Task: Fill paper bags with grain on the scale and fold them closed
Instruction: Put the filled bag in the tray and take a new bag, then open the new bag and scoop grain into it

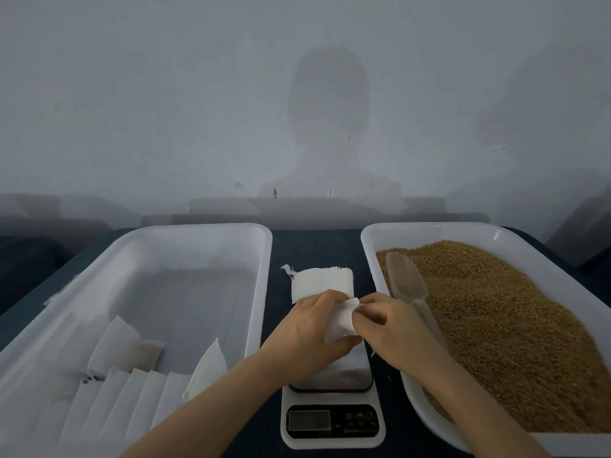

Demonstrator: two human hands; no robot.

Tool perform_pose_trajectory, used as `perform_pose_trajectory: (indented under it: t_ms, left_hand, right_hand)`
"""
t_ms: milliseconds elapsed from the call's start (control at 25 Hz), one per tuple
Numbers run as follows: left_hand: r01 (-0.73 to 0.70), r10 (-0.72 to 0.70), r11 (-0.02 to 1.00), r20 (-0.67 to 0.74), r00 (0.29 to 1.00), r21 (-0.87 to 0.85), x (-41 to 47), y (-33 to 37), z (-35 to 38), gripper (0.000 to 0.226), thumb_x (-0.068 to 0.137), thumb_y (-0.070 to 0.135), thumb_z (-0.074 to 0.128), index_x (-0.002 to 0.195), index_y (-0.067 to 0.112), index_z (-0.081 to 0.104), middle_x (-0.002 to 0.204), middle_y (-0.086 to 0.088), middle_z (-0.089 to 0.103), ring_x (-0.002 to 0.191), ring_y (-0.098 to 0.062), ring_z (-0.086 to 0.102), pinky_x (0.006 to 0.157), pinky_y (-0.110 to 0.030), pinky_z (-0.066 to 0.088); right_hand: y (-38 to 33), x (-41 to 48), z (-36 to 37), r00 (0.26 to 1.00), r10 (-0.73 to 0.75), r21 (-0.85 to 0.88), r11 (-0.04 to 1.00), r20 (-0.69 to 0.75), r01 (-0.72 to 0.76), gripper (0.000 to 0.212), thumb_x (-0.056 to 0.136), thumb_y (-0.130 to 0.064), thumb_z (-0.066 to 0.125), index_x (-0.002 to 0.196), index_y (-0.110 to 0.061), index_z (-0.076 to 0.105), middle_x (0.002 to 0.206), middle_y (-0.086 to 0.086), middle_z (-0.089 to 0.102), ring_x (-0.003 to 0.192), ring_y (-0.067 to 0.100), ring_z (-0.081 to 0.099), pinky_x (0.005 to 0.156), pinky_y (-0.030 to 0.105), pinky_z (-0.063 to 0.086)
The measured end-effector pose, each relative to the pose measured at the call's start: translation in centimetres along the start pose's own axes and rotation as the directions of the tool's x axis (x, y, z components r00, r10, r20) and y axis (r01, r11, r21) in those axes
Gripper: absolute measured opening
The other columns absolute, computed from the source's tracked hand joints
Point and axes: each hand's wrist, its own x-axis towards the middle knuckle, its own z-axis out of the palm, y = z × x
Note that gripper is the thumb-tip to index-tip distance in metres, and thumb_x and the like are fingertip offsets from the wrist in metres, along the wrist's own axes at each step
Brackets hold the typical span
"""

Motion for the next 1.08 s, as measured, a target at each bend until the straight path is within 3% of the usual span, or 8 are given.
perform_pose_trajectory:
  t_ms: [160,280,400,600,800,880,960,1080]
  left_hand:
    - [0.134,-0.134,0.987,0.01,0.991,-0.092,0.1,-0.1,-0.3,0.05,0.084,0.037,0.07,0.124,0.026,0.043,0.119,0.009,0.056,0.101,-0.009,0.056,0.086,-0.018,0.047]
    - [0.181,-0.183,0.955,0.017,0.983,-0.236,0.3,0.1,-0.6,0.045,0.085,0.033,0.069,0.12,0.027,0.043,0.112,0.009,0.059,0.098,-0.008,0.06,0.082,-0.014,0.048]
    - [0.196,-0.198,0.921,0.028,0.98,-0.336,0.4,0.2,-0.9,0.048,0.085,0.031,0.069,0.123,0.027,0.04,0.115,0.008,0.06,0.103,-0.008,0.06,0.082,-0.012,0.049]
    - [0.21,-0.199,0.9,0.069,0.978,-0.383,0.4,0.3,-0.9,0.048,0.082,0.036,0.072,0.117,0.028,0.042,0.112,0.01,0.06,0.101,-0.008,0.062,0.088,-0.023,0.053]
    - [0.232,-0.218,0.904,0.08,0.973,-0.359,0.2,0.2,-1.1,0.039,0.082,0.035,0.071,0.107,0.033,0.041,0.1,0.014,0.058,0.084,0.004,0.058,0.069,-0.011,0.047]
    - [0.262,-0.241,0.902,0.104,0.965,-0.343,0.2,0.2,-1.1,0.038,0.083,0.037,0.07,0.103,0.041,0.037,0.101,0.017,0.056,0.086,0.002,0.058,0.066,-0.011,0.046]
    - [0.286,-0.256,0.902,0.132,0.958,-0.324,0.2,0.2,-1.1,0.039,0.084,0.039,0.068,0.102,0.044,0.034,0.103,0.02,0.053,0.089,-0.005,0.058,0.067,-0.013,0.049]
    - [0.288,-0.253,0.902,0.145,0.956,-0.321,0.2,0.1,-1.1,0.041,0.083,0.041,0.068,0.103,0.046,0.033,0.103,0.02,0.052,0.089,-0.006,0.058,0.066,-0.012,0.049]
  right_hand:
    - [-0.6,-0.3,-0.5,0.994,0.017,0.159,0.987,-0.11,0.001,0.029,0.094,-0.038,0.05,0.073,-0.032,0.069,0.084,-0.022,0.067,0.079,-0.014,0.058,0.067,-0.001,0.037]
    - [-1.0,-0.4,-0.7,0.994,-0.096,0.123,0.987,-0.054,0.102,0.024,0.088,-0.051,0.044,0.079,-0.044,0.065,0.096,-0.028,0.062,0.094,-0.015,0.054,0.077,-0.001,0.035]
    - [-0.6,-0.2,-0.5,0.988,-0.156,0.055,0.986,0.004,0.156,0.004,0.085,-0.047,0.057,0.084,-0.047,0.06,0.112,-0.028,0.052,0.106,-0.012,0.047,0.083,0.005,0.038]
    - [0.2,0.1,-0.4,0.979,-0.206,-0.053,0.977,-0.002,0.206,0.014,0.088,-0.039,0.059,0.084,-0.053,0.057,0.118,-0.036,0.044,0.117,-0.013,0.036,0.091,0.006,0.03]
    - [-0.2,0.1,-0.4,0.969,-0.233,0.027,0.971,-0.086,0.236,0.011,0.089,-0.044,0.051,0.093,-0.045,0.061,0.115,-0.031,0.051,0.109,-0.013,0.045,0.084,-0.001,0.033]
    - [0.4,0.6,-0.9,0.961,-0.126,0.004,0.991,-0.248,0.131,0.016,0.092,-0.038,0.051,0.102,-0.033,0.063,0.102,-0.024,0.058,0.09,-0.008,0.056,0.073,0.0,0.041]
    - [1.8,1.4,-2.4,0.944,0.057,-0.223,0.965,-0.326,-0.136,0.018,0.094,-0.028,0.052,0.107,-0.02,0.061,0.094,-0.012,0.058,0.071,-0.004,0.053,0.053,0.008,0.043]
    - [4.3,2.3,-4.5,0.894,0.394,-0.597,0.673,-0.212,-0.438,0.032,0.096,-0.034,0.048,0.115,-0.01,0.057,0.091,0.002,0.059,0.074,0.014,0.057,0.059,0.024,0.049]
